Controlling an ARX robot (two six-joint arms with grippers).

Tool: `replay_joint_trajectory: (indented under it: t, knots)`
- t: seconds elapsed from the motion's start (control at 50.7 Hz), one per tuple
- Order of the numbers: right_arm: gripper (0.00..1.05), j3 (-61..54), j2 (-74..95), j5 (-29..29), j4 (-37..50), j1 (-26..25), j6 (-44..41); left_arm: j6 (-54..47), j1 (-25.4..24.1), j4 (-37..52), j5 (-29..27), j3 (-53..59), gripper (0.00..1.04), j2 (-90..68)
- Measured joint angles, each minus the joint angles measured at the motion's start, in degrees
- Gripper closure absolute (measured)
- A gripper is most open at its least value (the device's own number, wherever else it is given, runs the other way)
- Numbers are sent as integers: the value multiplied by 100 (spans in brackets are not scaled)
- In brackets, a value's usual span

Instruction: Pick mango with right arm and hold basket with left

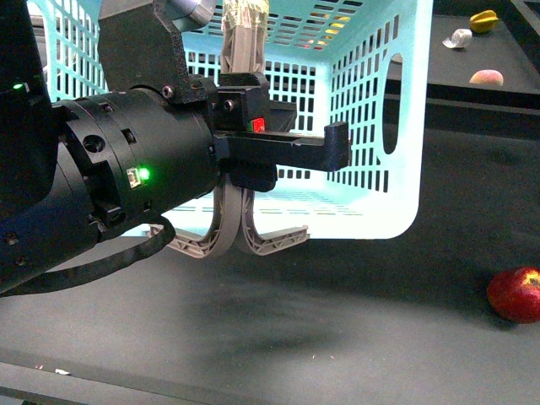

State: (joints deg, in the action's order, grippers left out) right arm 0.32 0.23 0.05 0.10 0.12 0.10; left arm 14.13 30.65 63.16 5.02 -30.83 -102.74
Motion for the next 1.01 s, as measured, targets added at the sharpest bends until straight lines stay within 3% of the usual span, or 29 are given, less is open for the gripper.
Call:
replay_joint_trajectory:
  t: [0.73,0.828,1.006]
  knots:
    - [8,0,0,0,0,0,0,-17,-9,0,-42,20,99,0]
    - [8,153,291,398,-422,11,422,-20,-9,0,-44,20,100,0]
    - [8,295,1808,-393,334,-927,813,-35,-7,0,-35,22,100,0]
